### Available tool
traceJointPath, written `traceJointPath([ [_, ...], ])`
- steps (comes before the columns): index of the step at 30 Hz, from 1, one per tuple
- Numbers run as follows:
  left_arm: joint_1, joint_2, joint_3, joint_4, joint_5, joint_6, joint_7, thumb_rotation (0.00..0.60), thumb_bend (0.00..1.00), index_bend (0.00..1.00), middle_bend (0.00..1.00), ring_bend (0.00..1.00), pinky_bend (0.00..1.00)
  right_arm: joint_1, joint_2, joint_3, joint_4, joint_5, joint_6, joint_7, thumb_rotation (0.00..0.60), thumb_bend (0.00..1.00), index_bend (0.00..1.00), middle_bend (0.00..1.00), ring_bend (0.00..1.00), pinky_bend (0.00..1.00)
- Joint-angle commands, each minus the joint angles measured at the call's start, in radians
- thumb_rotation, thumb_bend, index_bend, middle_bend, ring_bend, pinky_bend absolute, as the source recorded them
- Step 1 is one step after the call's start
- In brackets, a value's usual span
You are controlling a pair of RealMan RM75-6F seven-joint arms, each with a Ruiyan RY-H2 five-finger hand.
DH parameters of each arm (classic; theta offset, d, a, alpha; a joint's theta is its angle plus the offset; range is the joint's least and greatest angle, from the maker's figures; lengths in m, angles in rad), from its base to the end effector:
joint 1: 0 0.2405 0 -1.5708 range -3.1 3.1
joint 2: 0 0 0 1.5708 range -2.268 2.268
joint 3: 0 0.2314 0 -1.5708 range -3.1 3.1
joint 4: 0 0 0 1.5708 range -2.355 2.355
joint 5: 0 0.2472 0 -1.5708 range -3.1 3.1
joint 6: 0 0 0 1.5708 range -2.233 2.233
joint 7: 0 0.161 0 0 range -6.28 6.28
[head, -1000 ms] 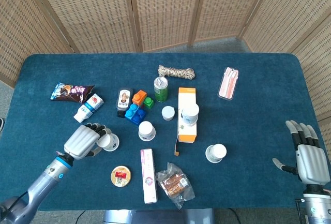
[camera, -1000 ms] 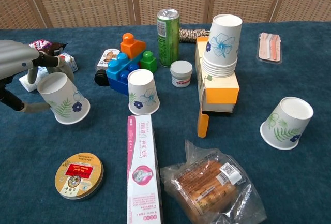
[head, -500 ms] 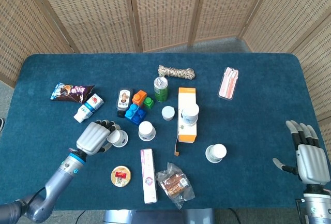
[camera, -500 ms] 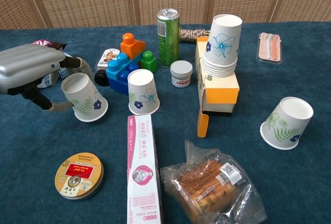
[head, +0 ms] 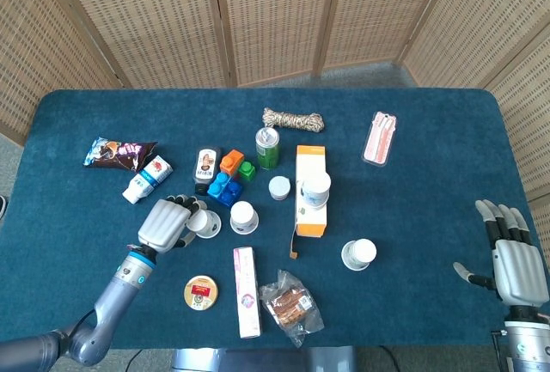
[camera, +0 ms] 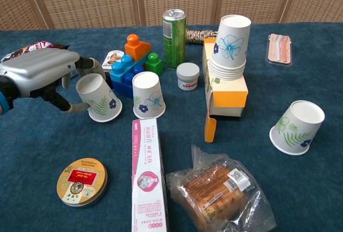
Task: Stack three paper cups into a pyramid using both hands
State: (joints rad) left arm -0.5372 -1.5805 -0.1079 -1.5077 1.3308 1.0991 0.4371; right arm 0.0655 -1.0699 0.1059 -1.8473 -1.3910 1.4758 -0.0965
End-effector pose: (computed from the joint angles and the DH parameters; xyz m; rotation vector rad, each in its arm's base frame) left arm -0.1545 0.2930 -0.0630 -1.8682 -0.8163 -0.9084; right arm -0.2679 -0.2023 0.1180 1.2570 -1.0048 0.9371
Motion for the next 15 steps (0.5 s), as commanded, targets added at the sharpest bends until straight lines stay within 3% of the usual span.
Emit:
traceJointPath([
  [1, 0.0, -0.017, -0.011, -0.012, -0.032, 0.001, 0.012, 0.6, 0.35, 0.35, 0.41, 0.36, 0.51, 0.0, 0.0, 0.0, 0.0, 0.0, 0.0, 0.0, 0.6, 0.05, 0.0, 0.0, 0.0, 0.0],
  [15, -0.017, -0.051, -0.032, -0.043, -0.109, 0.011, 0.067, 0.6, 0.35, 0.34, 0.41, 0.37, 0.51, 0.0, 0.0, -0.002, -0.003, -0.002, 0.0, -0.001, 0.6, 0.05, 0.0, 0.0, 0.0, 0.0],
])
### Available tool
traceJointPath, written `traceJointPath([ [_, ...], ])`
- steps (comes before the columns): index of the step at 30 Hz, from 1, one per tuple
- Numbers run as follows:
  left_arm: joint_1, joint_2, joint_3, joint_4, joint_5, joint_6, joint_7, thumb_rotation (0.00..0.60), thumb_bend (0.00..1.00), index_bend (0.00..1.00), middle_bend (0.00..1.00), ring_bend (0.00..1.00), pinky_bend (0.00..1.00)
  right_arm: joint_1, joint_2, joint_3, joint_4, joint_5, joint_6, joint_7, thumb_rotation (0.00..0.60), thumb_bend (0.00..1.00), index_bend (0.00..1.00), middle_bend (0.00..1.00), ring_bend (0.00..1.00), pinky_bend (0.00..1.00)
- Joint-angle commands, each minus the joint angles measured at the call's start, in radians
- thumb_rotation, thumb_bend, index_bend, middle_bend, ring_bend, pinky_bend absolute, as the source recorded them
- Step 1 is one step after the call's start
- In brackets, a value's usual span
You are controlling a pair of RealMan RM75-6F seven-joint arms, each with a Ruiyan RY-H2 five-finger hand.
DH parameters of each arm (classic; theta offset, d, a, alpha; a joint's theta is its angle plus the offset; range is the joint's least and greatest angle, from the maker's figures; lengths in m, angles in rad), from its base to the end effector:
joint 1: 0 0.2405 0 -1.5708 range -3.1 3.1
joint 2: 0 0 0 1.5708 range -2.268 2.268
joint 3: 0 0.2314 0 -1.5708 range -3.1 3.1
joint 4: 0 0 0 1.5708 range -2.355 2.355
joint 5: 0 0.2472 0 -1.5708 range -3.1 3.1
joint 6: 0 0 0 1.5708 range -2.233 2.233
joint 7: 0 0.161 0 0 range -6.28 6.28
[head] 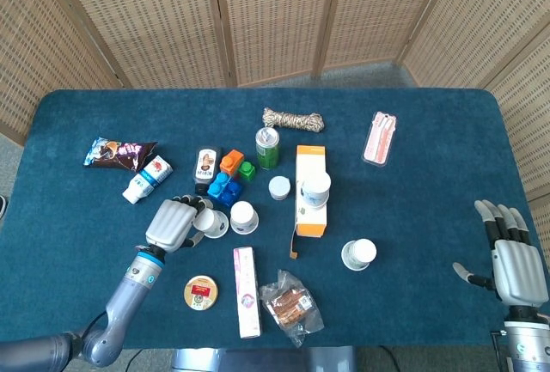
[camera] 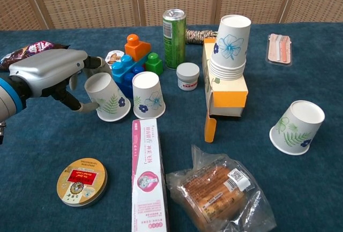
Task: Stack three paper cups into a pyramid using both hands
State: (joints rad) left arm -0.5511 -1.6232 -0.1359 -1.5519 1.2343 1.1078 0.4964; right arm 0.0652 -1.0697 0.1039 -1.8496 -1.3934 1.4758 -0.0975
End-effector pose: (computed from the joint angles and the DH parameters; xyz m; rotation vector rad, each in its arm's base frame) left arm -0.1361 0.2924 -0.0708 -1.8226 -0.8962 -0.9190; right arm -0.2673 -0.2017 0.1175 1.2597 -1.0062 0.9375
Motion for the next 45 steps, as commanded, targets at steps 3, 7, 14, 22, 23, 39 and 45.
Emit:
traceJointPath([
  [3, -0.008, -0.021, -0.005, 0.007, -0.023, 0.004, 0.017, 0.6, 0.34, 0.34, 0.41, 0.37, 0.51, -0.001, 0.001, 0.0, -0.002, 0.0, 0.001, 0.002, 0.6, 0.05, 0.0, 0.0, 0.0, 0.0],
  [7, -0.013, -0.042, -0.009, 0.021, -0.041, 0.005, 0.02, 0.6, 0.34, 0.34, 0.4, 0.37, 0.51, -0.001, 0.001, -0.002, -0.003, -0.003, -0.001, 0.004, 0.6, 0.05, 0.0, 0.0, 0.0, 0.0],
  [14, -0.022, -0.061, -0.011, 0.032, -0.038, 0.008, -0.003, 0.6, 0.32, 0.29, 0.36, 0.36, 0.47, 0.0, 0.004, -0.002, -0.003, -0.003, -0.002, 0.009, 0.6, 0.05, 0.0, 0.0, 0.0, 0.0],
  [22, -0.031, -0.039, 0.002, 0.007, -0.032, -0.004, 0.002, 0.6, 0.31, 0.16, 0.01, 0.01, 0.3, -0.001, 0.007, -0.001, -0.004, -0.001, -0.002, 0.019, 0.6, 0.05, 0.0, 0.0, 0.0, 0.0],
  [23, -0.031, -0.036, 0.003, 0.004, -0.032, -0.002, 0.005, 0.6, 0.31, 0.16, 0.0, 0.0, 0.28, -0.001, 0.007, -0.001, -0.004, -0.001, -0.003, 0.019, 0.6, 0.05, 0.0, 0.0, 0.0, 0.0],
  [39, -0.009, 0.138, 0.061, -0.101, 0.087, 0.019, -0.07, 0.6, 0.31, 0.08, 0.0, 0.0, 0.16, -0.002, 0.011, -0.001, -0.006, -0.002, -0.002, 0.026, 0.6, 0.05, 0.0, 0.0, 0.0, 0.0],
  [45, 0.023, 0.268, 0.098, -0.143, 0.167, 0.056, -0.138, 0.6, 0.31, 0.05, 0.0, 0.0, 0.0, -0.001, 0.009, -0.001, -0.004, -0.002, -0.004, 0.021, 0.6, 0.05, 0.0, 0.0, 0.0, 0.0],
])
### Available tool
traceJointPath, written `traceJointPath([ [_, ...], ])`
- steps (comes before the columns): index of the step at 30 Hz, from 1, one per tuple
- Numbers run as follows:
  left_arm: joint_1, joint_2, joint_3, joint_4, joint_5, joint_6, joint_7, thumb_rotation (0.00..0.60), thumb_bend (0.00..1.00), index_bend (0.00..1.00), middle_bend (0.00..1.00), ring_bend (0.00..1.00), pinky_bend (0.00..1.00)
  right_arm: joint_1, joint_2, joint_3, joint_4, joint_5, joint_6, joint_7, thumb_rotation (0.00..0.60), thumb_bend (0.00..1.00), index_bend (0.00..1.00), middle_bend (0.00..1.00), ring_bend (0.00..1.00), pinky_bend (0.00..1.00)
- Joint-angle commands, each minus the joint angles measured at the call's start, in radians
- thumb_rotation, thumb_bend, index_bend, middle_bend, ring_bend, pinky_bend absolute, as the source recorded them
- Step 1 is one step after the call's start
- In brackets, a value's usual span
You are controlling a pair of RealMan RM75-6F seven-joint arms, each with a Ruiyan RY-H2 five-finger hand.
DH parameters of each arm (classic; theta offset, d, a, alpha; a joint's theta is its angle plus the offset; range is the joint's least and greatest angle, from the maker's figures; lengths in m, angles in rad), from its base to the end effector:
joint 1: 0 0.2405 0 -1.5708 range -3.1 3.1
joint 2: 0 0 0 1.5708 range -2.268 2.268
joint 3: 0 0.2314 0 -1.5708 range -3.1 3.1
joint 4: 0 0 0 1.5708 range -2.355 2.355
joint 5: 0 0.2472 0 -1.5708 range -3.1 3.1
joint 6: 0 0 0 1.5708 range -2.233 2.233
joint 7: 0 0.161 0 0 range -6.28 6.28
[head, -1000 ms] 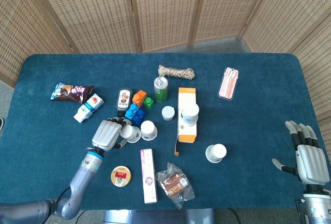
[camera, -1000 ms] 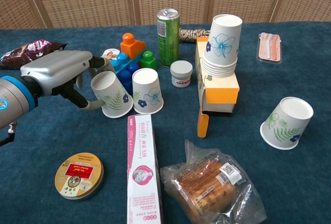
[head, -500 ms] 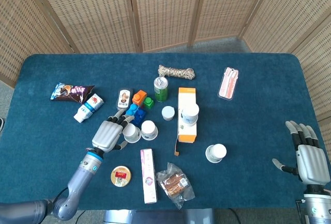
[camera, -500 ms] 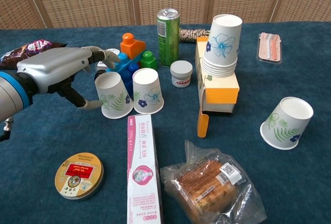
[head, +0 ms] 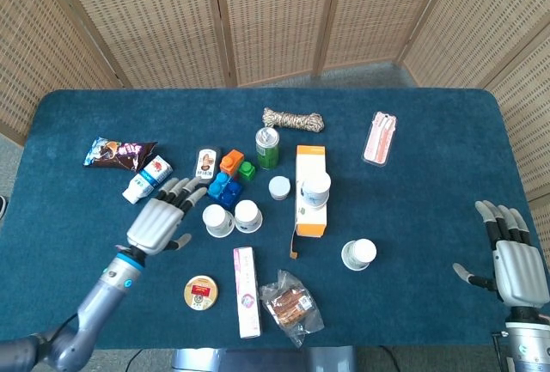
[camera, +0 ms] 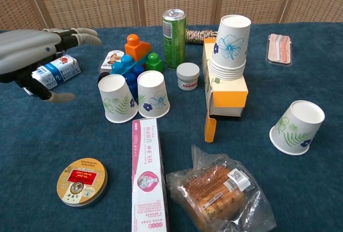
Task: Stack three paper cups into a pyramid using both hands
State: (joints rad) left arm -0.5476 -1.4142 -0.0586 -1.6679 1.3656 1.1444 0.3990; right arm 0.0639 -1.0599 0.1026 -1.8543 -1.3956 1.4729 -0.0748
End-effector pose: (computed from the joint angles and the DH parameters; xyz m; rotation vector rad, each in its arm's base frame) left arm -0.1511 0.2816 -0.0260 -1.8944 -0.7912 -0.9467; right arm -0.2675 -0.2011 0.1191 1.2561 -1.0209 0.9496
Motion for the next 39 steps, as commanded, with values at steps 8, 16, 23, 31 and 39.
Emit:
traceJointPath([
  [8, 0.084, 0.242, 0.048, -0.106, 0.063, 0.081, -0.104, 0.6, 0.31, 0.04, 0.0, 0.0, 0.0, 0.003, -0.01, -0.005, 0.0, -0.001, -0.004, -0.021, 0.6, 0.05, 0.0, 0.0, 0.0, 0.0],
  [16, 0.162, 0.423, 0.105, -0.172, 0.111, 0.124, -0.238, 0.6, 0.31, 0.04, 0.0, 0.0, 0.01, 0.005, -0.022, -0.011, 0.001, -0.004, -0.008, -0.045, 0.6, 0.05, 0.0, 0.0, 0.0, 0.0],
  [23, 0.243, 0.502, 0.138, -0.181, 0.19, 0.218, -0.413, 0.6, 0.31, 0.06, 0.0, 0.0, 0.04, 0.008, -0.031, -0.017, 0.003, -0.002, -0.018, -0.059, 0.6, 0.05, 0.0, 0.0, 0.0, 0.0],
  [31, 0.368, 0.53, 0.188, -0.165, 0.253, 0.351, -0.451, 0.6, 0.31, 0.06, 0.0, 0.0, 0.02, 0.012, -0.05, -0.027, 0.015, -0.006, -0.025, -0.1, 0.6, 0.06, 0.0, 0.0, 0.0, 0.0],
  [39, 0.391, 0.582, 0.197, -0.208, 0.194, 0.298, -0.44, 0.6, 0.31, 0.06, 0.0, 0.0, 0.0, 0.019, -0.073, -0.046, 0.017, -0.035, -0.038, -0.122, 0.6, 0.06, 0.01, 0.0, 0.0, 0.0],
])
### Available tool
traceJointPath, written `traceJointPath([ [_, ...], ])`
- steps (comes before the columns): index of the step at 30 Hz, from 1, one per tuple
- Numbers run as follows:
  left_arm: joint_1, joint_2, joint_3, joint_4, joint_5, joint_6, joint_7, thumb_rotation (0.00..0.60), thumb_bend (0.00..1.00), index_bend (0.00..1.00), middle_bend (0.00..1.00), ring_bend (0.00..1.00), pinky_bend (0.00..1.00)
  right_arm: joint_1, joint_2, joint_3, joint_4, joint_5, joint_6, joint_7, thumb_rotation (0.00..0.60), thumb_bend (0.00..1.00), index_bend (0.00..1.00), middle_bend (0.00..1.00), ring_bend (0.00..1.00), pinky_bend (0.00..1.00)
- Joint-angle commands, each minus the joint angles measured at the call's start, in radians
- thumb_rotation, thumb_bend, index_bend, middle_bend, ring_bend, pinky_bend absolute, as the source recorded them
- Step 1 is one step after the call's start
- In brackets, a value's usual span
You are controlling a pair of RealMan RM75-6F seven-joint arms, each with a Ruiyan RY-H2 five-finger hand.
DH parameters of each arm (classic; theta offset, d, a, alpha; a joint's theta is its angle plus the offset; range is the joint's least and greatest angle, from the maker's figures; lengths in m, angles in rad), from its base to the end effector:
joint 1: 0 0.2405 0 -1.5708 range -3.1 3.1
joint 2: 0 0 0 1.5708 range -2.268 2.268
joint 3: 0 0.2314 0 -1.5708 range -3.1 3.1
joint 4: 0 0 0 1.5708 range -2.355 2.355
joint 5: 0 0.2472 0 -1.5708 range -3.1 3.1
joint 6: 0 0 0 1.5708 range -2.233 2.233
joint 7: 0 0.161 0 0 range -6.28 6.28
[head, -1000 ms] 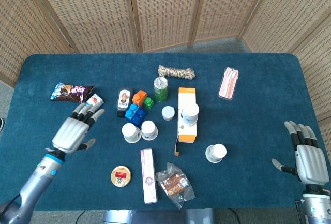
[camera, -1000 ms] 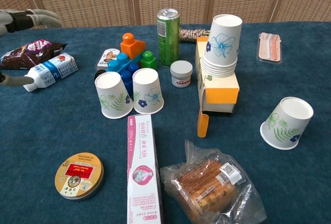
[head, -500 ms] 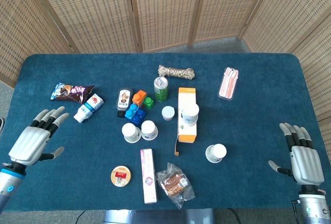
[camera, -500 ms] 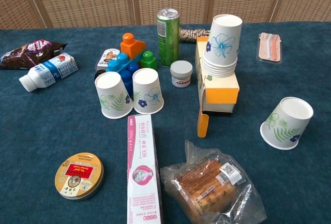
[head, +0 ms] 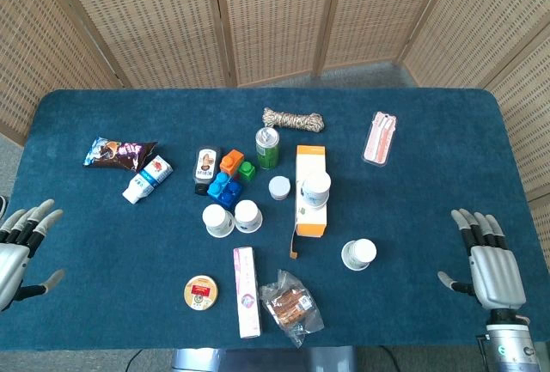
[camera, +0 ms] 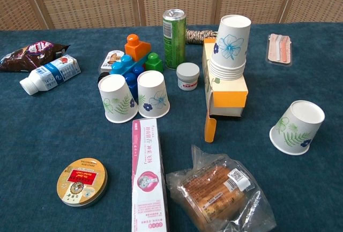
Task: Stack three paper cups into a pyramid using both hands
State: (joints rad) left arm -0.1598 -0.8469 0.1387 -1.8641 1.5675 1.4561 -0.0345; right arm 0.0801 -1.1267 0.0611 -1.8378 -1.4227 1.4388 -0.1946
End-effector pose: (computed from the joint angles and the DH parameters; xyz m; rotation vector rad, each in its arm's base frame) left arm -0.2744 0.1690 0.1379 -1.5602 -1.0075 -0.8378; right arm -0.2603 -0.1952 0.0890 1.3634 -1.0051 0.8745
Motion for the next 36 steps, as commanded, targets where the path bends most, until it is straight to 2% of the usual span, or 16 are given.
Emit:
traceJointPath([
  [1, 0.004, 0.02, 0.0, -0.013, -0.004, -0.018, -0.016, 0.6, 0.31, 0.05, 0.0, 0.0, 0.0, 0.004, -0.011, -0.008, 0.001, -0.013, -0.007, -0.002, 0.6, 0.06, 0.01, 0.0, 0.0, 0.0],
  [14, 0.04, 0.065, -0.002, -0.011, 0.088, 0.033, -0.107, 0.6, 0.31, 0.06, 0.0, 0.0, 0.0, 0.073, -0.052, -0.034, -0.004, -0.031, -0.138, -0.028, 0.6, 0.06, 0.02, 0.0, 0.0, 0.0],
  [25, 0.05, 0.067, -0.014, -0.007, 0.092, 0.021, -0.117, 0.6, 0.31, 0.06, 0.0, 0.0, 0.0, 0.154, -0.131, -0.034, 0.032, -0.036, -0.245, -0.063, 0.6, 0.09, 0.03, 0.01, 0.0, 0.0],
  [36, 0.055, 0.065, -0.024, -0.007, 0.09, 0.005, -0.107, 0.6, 0.31, 0.07, 0.0, 0.0, 0.0, 0.205, -0.22, -0.014, 0.054, 0.001, -0.282, -0.127, 0.6, 0.11, 0.12, 0.16, 0.01, 0.07],
])
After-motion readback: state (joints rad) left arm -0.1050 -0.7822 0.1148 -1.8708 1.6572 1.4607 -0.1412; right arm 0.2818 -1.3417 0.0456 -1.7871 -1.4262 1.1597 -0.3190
